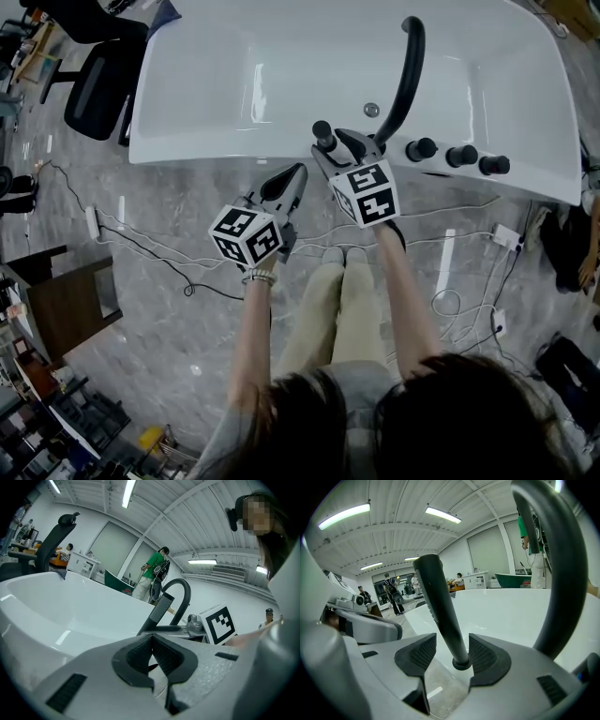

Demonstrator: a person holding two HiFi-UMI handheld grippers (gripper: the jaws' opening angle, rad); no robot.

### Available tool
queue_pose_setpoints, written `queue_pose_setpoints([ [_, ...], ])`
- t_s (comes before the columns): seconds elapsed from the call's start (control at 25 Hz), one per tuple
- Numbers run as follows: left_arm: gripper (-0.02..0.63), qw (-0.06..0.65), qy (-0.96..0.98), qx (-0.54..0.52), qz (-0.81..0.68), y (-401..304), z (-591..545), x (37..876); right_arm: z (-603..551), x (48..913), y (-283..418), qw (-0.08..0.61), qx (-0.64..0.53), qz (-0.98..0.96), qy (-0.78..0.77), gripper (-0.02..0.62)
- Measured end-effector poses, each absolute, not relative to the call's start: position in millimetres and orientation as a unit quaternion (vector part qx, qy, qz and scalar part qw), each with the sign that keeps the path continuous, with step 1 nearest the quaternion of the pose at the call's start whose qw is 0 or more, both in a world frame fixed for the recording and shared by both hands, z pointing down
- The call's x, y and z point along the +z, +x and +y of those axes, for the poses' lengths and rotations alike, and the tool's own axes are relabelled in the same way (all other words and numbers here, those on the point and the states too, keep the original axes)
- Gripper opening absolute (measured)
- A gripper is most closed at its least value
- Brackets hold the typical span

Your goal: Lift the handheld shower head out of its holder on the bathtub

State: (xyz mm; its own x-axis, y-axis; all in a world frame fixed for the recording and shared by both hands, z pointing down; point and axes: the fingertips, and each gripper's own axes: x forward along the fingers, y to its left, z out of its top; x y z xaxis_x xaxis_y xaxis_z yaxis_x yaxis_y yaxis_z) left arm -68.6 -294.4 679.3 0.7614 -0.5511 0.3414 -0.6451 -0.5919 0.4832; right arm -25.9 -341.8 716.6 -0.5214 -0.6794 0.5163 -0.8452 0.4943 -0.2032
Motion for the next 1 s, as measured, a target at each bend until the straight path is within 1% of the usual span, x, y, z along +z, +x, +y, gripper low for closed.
queue_pose_setpoints([
  [0.28, 0.005, 0.307, 0.884, 0.079, -0.344, -72, -300, 685, -353, 727, -31, 0.195, 0.224, -0.836, 0.462, 0.192],
  [0.4, 0.005, 0.309, 0.882, 0.079, -0.347, -74, -301, 688, -356, 732, -30, 0.203, 0.224, -0.829, 0.470, 0.184],
  [0.48, 0.005, 0.310, 0.881, 0.078, -0.348, -75, -302, 689, -357, 734, -31, 0.207, 0.220, -0.829, 0.470, 0.156],
  [0.76, 0.005, 0.313, 0.879, 0.078, -0.350, -75, -304, 691, -360, 734, -33, 0.223, 0.203, -0.829, 0.470, 0.142],
  [1.0, 0.005, 0.314, 0.878, 0.078, -0.352, -74, -305, 689, -358, 730, -32, 0.219, 0.206, -0.824, 0.481, 0.135],
])
